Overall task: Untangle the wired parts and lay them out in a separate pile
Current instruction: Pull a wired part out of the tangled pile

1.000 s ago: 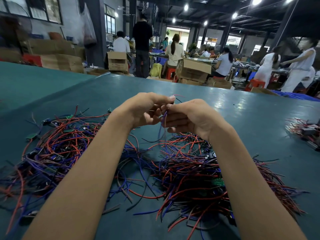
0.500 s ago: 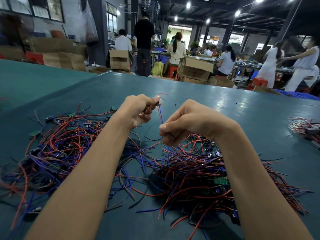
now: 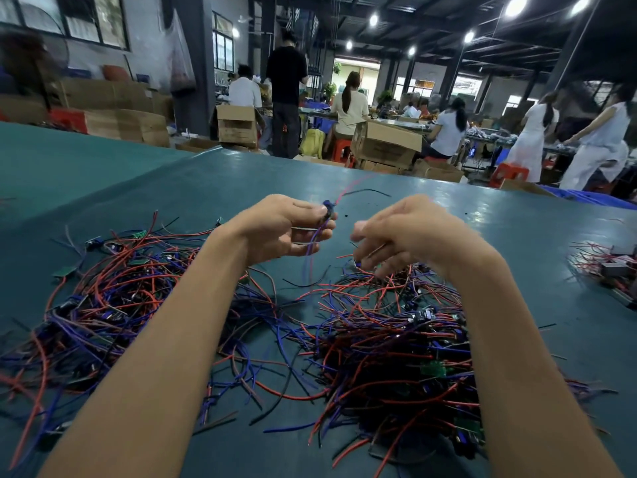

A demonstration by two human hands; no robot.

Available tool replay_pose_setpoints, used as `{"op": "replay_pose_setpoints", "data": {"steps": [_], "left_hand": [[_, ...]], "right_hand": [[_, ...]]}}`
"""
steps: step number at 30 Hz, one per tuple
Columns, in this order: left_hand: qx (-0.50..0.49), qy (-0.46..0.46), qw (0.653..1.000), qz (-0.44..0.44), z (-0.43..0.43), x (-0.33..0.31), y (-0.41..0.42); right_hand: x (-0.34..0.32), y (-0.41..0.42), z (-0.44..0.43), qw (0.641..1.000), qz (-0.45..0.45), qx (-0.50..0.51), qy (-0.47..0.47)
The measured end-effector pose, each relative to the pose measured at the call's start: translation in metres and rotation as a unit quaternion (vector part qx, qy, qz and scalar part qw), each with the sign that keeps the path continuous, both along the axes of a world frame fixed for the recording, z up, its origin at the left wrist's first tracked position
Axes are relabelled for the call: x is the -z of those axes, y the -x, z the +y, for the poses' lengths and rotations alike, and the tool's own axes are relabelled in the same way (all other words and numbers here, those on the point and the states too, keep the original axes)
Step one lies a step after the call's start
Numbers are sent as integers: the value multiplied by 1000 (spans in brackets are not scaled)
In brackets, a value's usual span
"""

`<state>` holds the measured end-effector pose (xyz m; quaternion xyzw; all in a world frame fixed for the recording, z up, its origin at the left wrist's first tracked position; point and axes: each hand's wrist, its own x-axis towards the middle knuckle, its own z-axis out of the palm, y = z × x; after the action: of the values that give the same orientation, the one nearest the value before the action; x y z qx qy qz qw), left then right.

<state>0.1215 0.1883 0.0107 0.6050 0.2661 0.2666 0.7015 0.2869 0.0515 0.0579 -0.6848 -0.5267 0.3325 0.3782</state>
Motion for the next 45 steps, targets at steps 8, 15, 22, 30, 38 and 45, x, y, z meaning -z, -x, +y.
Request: {"op": "replay_pose_setpoints", "data": {"steps": [8,15,22,30,38,45], "left_hand": [[-92,-433,896,38,-11,-9,-11],[-110,-506,855,31,-10,-12,-6],[-55,-472,878,55,-13,-11,-6],[-37,-426,900,84,-13,-11,-3],[35,-264,960,88,-14,-15,3],[57,-241,960,127,-17,-12,-2]], "right_hand": [[11,-6,16,957,255,97,-95],[9,-21,9,938,330,52,-92],[10,-21,11,951,293,67,-79],[3,-40,0,955,278,73,-79],[1,-60,-8,927,333,126,-116],[5,-66,-8,932,233,236,-145]]}}
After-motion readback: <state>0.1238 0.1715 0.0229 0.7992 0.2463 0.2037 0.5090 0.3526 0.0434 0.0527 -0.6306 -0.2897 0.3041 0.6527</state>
